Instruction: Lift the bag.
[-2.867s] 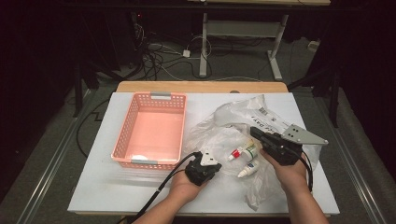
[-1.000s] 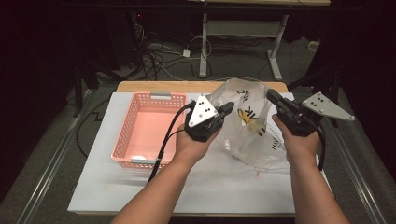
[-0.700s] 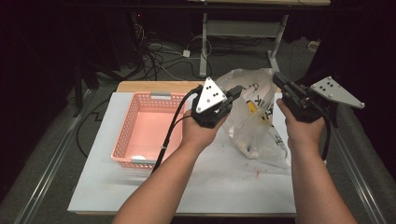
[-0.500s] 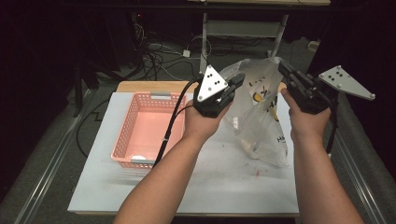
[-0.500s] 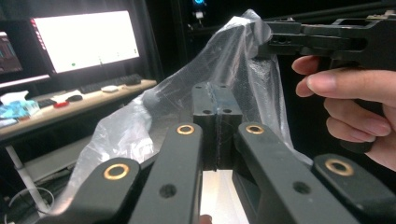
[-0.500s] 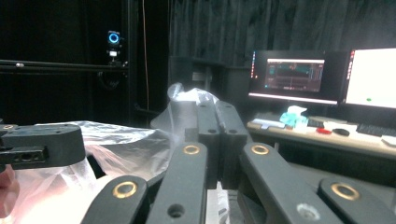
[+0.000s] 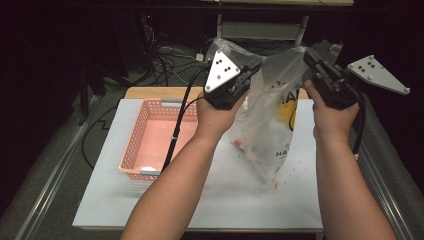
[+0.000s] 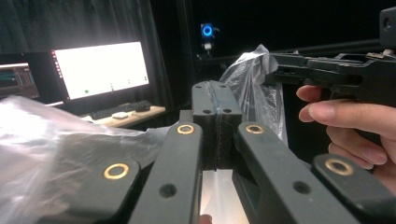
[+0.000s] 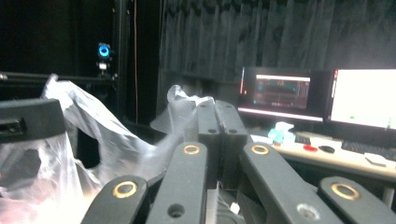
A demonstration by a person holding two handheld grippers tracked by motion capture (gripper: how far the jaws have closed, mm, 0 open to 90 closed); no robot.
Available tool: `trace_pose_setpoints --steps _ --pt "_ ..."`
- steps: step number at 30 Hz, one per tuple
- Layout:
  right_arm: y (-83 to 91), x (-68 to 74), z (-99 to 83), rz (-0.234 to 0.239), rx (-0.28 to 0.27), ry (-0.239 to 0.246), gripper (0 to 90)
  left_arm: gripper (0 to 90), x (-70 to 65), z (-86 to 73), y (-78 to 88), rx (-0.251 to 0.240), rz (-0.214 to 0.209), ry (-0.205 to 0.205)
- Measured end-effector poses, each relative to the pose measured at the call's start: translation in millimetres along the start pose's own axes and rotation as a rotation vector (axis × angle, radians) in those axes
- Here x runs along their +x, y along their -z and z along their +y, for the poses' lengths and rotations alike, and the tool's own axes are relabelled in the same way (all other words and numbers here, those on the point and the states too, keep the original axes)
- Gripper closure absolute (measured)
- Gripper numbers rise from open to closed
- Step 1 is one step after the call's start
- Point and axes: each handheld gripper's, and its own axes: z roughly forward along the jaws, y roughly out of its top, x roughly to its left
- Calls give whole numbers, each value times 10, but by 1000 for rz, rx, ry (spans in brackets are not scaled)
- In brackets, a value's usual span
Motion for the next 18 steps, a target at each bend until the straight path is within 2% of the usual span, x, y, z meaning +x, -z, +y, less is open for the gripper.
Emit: trace_pose_setpoints --steps 5,6,8,10,13,18 --pt "-10 -56 -244 -16 59 -7 900 873 73 -172 0 61 22 42" --pt "-11 -74 -293 -21 73 -6 900 795 91 -200 20 57 27 45" --pt "-10 -112 -390 -33 101 -10 900 724 125 -248 69 78 -7 76" --pt "-8 -153 -478 -44 126 -14 900 658 111 -288 141 107 -17 61" --pt "6 -220 -580 -58 154 -14 900 557 73 -329 278 122 -37 50" --pt "28 -262 -675 -70 182 -18 900 478 -53 -420 594 113 -32 15"
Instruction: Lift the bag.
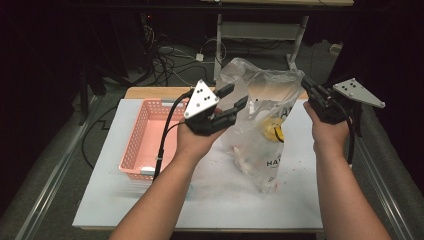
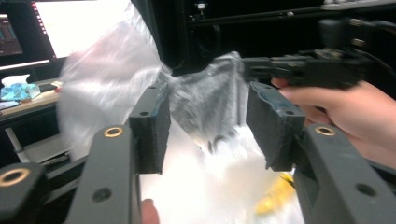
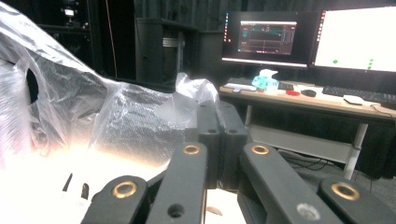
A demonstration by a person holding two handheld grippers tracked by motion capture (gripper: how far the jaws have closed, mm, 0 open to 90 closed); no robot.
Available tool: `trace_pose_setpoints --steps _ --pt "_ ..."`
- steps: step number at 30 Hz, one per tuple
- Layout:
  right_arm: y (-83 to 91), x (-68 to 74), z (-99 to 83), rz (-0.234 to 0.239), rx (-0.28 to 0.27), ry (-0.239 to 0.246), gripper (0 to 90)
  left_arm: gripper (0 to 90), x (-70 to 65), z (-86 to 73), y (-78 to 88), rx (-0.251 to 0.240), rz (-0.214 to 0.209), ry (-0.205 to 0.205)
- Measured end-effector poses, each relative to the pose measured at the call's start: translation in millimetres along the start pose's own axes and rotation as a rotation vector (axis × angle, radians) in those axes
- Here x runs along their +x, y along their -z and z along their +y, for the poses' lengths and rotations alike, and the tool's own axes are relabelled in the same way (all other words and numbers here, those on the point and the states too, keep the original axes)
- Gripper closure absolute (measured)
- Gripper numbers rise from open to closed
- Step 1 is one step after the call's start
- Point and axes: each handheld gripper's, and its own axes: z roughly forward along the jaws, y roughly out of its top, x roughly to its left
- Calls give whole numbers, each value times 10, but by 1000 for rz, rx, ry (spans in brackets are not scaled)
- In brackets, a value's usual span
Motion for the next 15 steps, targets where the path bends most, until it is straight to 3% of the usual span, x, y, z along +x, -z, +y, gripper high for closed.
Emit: trace_pose_setpoints --steps 5,8,11,15 --pt "30 29 -12 6 5 18 900 438 -66 -172 276 2 -7 16" --pt "58 45 -9 8 -1 19 900 419 -70 -370 453 30 1 52" --pt "85 55 -14 13 0 34 900 405 -53 -575 512 69 9 92" --pt "101 78 -20 19 3 39 900 368 -6 -881 451 148 0 181"
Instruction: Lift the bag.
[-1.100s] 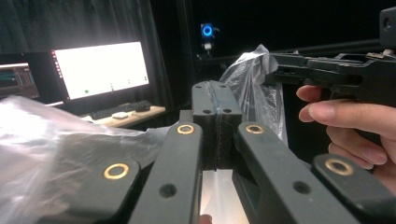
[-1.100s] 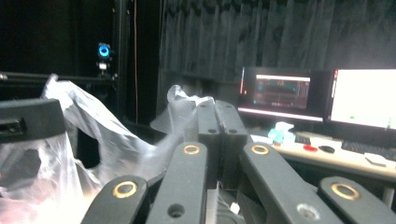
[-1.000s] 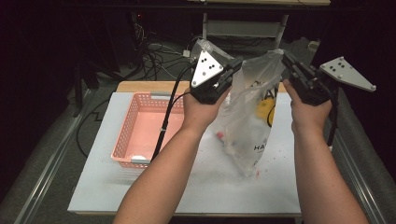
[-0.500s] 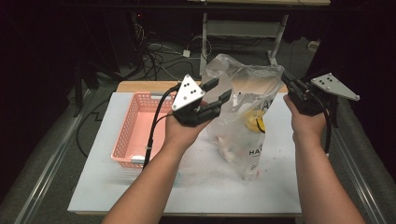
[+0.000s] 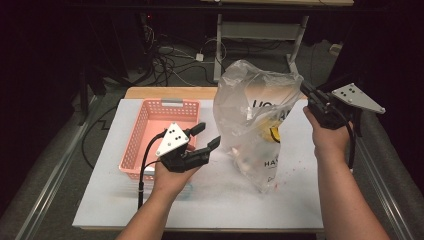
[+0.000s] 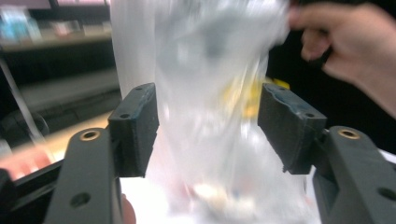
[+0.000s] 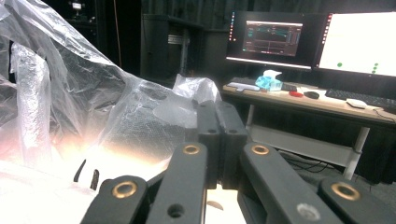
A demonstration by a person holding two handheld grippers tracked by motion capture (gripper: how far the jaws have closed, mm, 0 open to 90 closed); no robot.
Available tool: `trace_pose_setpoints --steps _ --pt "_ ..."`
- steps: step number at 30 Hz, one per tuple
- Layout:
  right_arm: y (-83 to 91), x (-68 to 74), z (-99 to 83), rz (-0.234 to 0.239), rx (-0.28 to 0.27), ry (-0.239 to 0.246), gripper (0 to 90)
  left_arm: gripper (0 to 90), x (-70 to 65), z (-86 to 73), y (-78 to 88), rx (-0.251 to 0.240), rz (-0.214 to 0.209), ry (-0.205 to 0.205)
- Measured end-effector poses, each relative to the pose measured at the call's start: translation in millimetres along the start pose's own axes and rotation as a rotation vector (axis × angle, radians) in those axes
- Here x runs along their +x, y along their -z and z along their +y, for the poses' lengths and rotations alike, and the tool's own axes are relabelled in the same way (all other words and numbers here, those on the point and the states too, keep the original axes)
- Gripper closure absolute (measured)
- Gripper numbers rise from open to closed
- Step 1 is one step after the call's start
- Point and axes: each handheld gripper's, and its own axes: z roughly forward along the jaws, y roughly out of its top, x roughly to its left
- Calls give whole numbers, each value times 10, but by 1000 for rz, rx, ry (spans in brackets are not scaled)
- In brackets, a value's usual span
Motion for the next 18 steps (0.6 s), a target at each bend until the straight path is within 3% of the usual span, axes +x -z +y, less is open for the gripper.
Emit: trace_pose_setpoints --steps 5,14,18 --pt "43 33 10 16 1 2 885 295 -9 -249 -159 91 -22 36" --pt "219 77 36 87 -7 -28 614 85 -137 -480 -326 181 -32 47" --pt "313 124 6 116 -4 -3 534 0 -194 -505 -360 192 -28 32"
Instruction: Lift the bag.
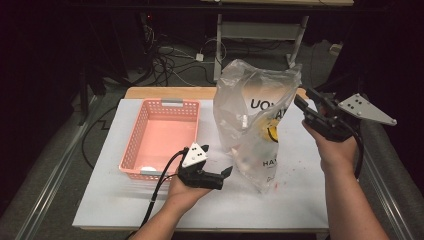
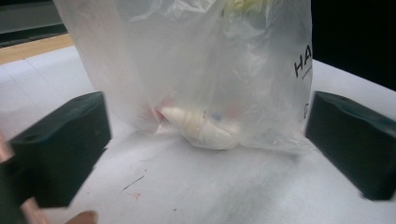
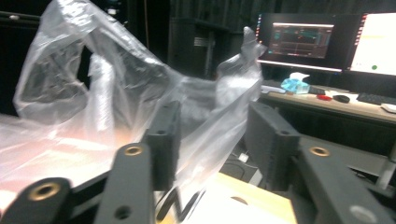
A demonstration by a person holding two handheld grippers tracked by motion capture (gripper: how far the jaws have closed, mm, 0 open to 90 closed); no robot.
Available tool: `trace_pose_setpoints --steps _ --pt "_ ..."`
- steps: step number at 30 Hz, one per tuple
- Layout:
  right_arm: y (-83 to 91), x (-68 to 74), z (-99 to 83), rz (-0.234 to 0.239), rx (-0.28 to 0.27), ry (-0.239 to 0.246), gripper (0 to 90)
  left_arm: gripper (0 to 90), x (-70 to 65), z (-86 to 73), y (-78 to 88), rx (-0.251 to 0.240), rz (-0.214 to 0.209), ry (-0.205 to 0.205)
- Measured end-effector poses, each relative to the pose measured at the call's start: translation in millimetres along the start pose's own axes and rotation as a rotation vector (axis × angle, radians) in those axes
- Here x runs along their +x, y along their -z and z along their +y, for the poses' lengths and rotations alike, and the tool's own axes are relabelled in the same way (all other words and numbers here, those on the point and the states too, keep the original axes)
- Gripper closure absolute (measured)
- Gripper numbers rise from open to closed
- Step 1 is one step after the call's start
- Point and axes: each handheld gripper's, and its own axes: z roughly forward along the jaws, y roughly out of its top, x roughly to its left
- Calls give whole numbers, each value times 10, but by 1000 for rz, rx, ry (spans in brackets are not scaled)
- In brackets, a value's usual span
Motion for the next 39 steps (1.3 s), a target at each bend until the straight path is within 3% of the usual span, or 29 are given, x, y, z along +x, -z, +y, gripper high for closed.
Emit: trace_pose_setpoints --steps 6,10,13,16,24,32,39 --pt "72 93 -153 39 49 15 367 0 -54 -35 -37 0 -1 -13" --pt "112 129 -318 58 83 -11 256 0 -66 -67 -35 -21 16 -16" --pt "141 141 -454 59 101 -12 191 0 -65 -84 -44 -15 27 -26" --pt "174 149 -616 63 123 -44 159 0 -52 -87 -50 -7 30 -34" --pt "278 181 -1026 60 224 -71 8 0 -13 -85 0 -4 50 -51" --pt "410 290 -1333 52 289 -73 0 0 7 -112 35 -20 55 -42" --pt "496 312 -1447 51 268 -72 0 0 -2 -174 41 -3 60 -55"
